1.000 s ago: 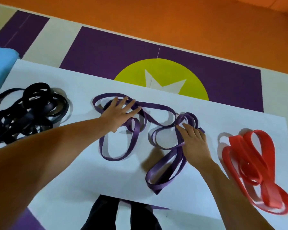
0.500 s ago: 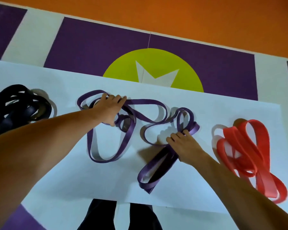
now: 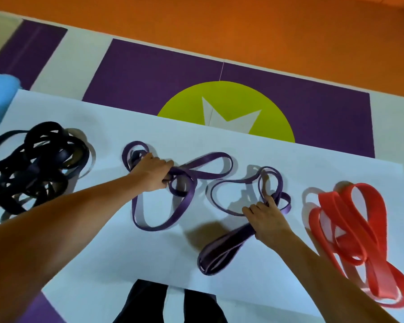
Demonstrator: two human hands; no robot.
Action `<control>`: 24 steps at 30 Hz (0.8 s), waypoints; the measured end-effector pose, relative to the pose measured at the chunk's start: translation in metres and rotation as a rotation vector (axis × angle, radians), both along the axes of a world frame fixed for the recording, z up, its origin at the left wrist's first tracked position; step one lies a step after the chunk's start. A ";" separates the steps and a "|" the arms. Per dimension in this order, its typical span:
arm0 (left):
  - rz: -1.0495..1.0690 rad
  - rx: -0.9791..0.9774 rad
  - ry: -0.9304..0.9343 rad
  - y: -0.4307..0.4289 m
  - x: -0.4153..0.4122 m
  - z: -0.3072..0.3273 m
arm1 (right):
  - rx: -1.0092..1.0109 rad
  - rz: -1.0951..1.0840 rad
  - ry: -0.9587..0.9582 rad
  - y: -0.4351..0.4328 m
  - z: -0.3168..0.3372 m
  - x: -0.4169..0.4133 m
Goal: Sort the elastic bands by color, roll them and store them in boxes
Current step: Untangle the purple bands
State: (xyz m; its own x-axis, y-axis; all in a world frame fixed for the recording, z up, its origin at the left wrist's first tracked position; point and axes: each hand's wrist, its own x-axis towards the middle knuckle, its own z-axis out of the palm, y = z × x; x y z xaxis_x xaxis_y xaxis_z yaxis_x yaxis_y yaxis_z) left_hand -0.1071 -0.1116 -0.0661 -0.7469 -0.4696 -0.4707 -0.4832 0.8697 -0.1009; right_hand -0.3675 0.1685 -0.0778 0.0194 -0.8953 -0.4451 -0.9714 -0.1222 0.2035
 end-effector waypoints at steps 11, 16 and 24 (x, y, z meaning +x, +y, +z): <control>0.548 0.126 0.409 0.079 0.087 0.083 | -0.103 -0.048 -0.107 0.016 0.011 0.002; 0.947 0.297 0.606 0.124 0.134 0.119 | -0.230 -0.087 -0.259 0.007 0.031 0.014; 1.385 0.237 1.011 0.166 0.188 0.164 | -0.159 -0.329 -0.731 -0.046 0.118 0.086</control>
